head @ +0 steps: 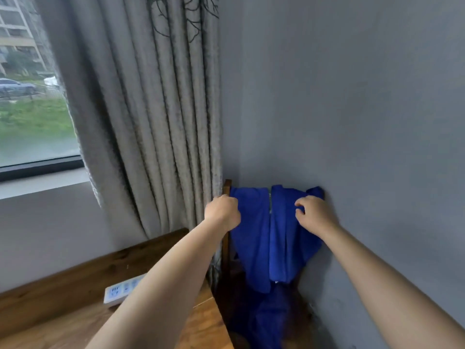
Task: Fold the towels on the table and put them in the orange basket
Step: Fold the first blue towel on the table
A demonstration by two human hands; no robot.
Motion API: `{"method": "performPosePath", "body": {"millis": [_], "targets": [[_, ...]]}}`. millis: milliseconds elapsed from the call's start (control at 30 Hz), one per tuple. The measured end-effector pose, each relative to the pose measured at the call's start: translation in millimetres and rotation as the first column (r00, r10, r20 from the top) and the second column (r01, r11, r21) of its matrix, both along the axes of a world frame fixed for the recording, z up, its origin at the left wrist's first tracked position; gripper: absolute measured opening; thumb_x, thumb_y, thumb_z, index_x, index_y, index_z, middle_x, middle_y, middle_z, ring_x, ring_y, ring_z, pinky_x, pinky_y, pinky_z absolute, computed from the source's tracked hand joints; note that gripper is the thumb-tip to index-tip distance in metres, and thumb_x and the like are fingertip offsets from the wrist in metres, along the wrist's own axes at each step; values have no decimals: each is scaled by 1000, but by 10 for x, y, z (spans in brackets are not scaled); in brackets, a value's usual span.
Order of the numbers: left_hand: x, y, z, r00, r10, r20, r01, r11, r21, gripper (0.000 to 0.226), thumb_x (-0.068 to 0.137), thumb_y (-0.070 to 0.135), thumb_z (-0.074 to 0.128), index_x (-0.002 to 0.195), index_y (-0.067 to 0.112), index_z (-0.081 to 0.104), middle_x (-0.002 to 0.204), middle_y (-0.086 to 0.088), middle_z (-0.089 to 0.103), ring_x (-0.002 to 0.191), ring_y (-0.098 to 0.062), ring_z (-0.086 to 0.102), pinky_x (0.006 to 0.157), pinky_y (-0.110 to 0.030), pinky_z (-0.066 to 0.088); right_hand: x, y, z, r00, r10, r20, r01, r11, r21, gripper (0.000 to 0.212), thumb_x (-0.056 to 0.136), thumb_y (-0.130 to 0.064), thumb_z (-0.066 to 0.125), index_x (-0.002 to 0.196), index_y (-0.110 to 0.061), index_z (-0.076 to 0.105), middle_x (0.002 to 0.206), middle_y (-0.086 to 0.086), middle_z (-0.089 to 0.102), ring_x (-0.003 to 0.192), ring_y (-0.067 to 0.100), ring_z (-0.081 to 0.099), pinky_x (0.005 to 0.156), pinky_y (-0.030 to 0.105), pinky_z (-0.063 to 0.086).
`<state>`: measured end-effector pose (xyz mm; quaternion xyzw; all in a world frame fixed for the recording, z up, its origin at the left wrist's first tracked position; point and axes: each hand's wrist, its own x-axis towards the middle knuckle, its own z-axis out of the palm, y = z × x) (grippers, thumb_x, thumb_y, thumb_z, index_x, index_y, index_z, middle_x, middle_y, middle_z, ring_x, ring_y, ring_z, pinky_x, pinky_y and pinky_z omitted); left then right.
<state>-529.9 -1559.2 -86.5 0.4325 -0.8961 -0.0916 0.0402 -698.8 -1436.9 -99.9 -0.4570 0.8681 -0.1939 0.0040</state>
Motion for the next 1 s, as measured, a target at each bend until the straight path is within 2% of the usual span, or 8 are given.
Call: {"method": "performPosePath", "body": {"millis": [133, 300, 367, 433, 533, 667, 900, 1000], "targets": [[-373, -45, -166, 998, -42, -53, 46, 995, 83, 25, 93, 14, 37, 95, 4, 59, 108, -9, 58, 103, -27, 53, 66, -29, 38, -303, -27, -104, 996, -88, 0, 88, 995, 40, 24, 88, -16, 49, 106, -5, 62, 111, 11, 63, 99, 28, 58, 72, 28, 42], [-1209, -273, -501, 994, 56, -95, -32, 969, 244, 42, 95, 28, 40, 56, 14, 34, 61, 4, 37, 64, -12, 43, 44, -23, 24, -1138, -385, -344, 990, -143, -5, 142, 983, 115, 23, 89, -22, 50, 94, -1, 59, 99, 15, 62, 89, 29, 58, 62, 28, 38], [-1380, -321, -580, 991, 88, -97, -59, 961, 269, 42, 94, 33, 43, 58, 12, 39, 66, 3, 42, 71, -15, 48, 48, -23, 30, -1261, -451, -466, 991, -134, -17, 135, 980, 145, 27, 90, -26, 51, 104, -3, 57, 108, 14, 58, 98, 28, 56, 66, 28, 39], [-1661, -398, -660, 983, 127, -134, -87, 960, 268, 36, 93, 36, 45, 79, 5, 56, 94, -5, 53, 98, -23, 51, 63, -29, 41, -1475, -565, -625, 994, -99, -37, 104, 981, 162, 33, 89, -30, 52, 109, -4, 56, 116, 12, 53, 103, 27, 53, 71, 28, 40], [-1905, -460, -771, 967, 198, -160, -161, 962, 219, 41, 91, 41, 48, 103, 4, 58, 124, -12, 46, 118, -26, 42, 79, -35, 46, -1607, -677, -777, 994, -54, -97, 68, 987, 149, 26, 89, -26, 51, 99, -4, 59, 114, 12, 50, 100, 25, 51, 70, 28, 38], [-2122, -523, -907, 969, 216, -121, -196, 968, 160, 38, 91, 38, 48, 109, 5, 57, 121, -11, 49, 114, -27, 45, 81, -35, 44, -1751, -763, -936, 986, -19, -165, 40, 992, 122, 21, 89, -12, 45, 90, -1, 63, 110, 12, 55, 100, 27, 50, 69, 28, 36], [-2185, -606, -902, 986, 125, -108, -127, 992, -14, 33, 97, 27, 37, 92, 6, 62, 106, -8, 59, 97, -23, 55, 71, -27, 27, -1868, -808, -900, 993, 26, -119, -19, 998, 59, 33, 93, -25, 45, 90, 0, 67, 108, 13, 60, 96, 27, 56, 66, 26, 32], [-2157, -560, -792, 983, 109, -148, -109, 994, 6, 35, 97, 26, 37, 80, 7, 61, 97, -9, 58, 93, -24, 55, 72, -26, 28, -1887, -781, -803, 1000, 1, -17, -1, 1000, -10, 37, 92, -23, 47, 66, -2, 61, 96, 17, 59, 84, 31, 57, 60, 27, 27]]}}
